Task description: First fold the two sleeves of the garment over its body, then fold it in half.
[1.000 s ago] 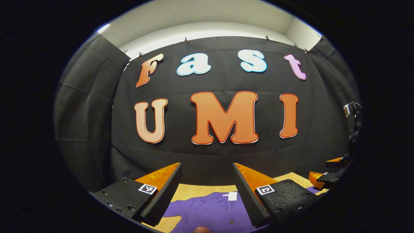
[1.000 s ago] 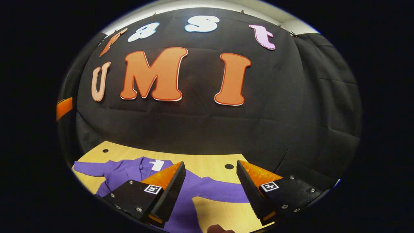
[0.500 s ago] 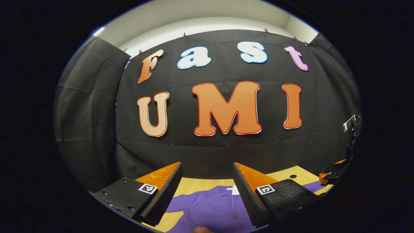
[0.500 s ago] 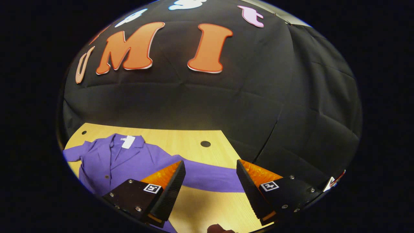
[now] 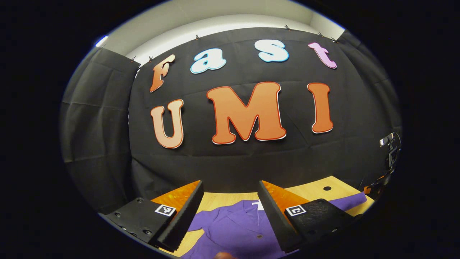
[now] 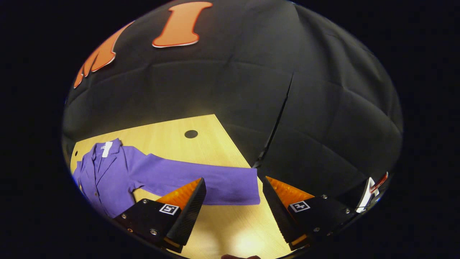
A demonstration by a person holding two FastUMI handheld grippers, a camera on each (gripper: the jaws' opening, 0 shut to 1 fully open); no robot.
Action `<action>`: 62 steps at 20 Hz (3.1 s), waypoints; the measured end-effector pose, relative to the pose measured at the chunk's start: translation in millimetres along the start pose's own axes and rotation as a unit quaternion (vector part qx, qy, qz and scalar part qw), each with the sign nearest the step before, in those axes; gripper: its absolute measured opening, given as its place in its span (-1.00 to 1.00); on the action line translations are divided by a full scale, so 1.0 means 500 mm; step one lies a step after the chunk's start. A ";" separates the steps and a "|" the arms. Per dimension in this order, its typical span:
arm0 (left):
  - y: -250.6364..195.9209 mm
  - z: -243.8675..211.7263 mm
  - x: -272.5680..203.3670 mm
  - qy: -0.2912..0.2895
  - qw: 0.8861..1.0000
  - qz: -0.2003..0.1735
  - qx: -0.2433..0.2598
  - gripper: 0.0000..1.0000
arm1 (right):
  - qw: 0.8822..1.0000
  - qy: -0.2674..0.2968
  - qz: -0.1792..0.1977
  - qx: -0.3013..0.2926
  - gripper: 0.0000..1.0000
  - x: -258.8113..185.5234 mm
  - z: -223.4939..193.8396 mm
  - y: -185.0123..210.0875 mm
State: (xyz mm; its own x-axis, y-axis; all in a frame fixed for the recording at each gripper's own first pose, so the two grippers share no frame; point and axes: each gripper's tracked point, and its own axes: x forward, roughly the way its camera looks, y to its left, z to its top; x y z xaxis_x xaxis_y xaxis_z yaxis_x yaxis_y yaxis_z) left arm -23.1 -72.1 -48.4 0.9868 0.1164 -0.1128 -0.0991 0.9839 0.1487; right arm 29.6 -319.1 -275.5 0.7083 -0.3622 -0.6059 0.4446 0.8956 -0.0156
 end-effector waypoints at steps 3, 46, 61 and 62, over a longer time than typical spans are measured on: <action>-0.017 -0.008 0.002 0.008 1.000 -0.001 0.008 0.93 | 0.999 0.042 0.000 0.023 0.92 0.037 -0.022 -0.030; 0.038 -0.140 0.032 0.113 0.993 -0.006 0.045 0.93 | 0.956 0.267 0.096 0.079 -0.93 0.118 -0.004 0.067; 0.330 -0.135 0.000 0.084 0.996 0.021 0.029 0.93 | 0.967 0.171 0.190 -0.018 -0.93 -0.183 0.178 0.436; 0.349 -0.131 -0.002 0.079 0.996 0.025 0.028 0.93 | 0.966 0.169 0.196 -0.024 -0.93 -0.200 0.180 0.460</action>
State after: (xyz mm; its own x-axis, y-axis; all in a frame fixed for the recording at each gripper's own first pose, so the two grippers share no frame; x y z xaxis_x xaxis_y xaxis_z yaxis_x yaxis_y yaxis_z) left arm -49.9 108.2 -86.9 0.9477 0.1896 -0.2567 -0.1360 0.9677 0.2125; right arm 110.3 -99.9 -147.0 0.5944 0.1035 -0.7975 0.1470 0.9610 0.2343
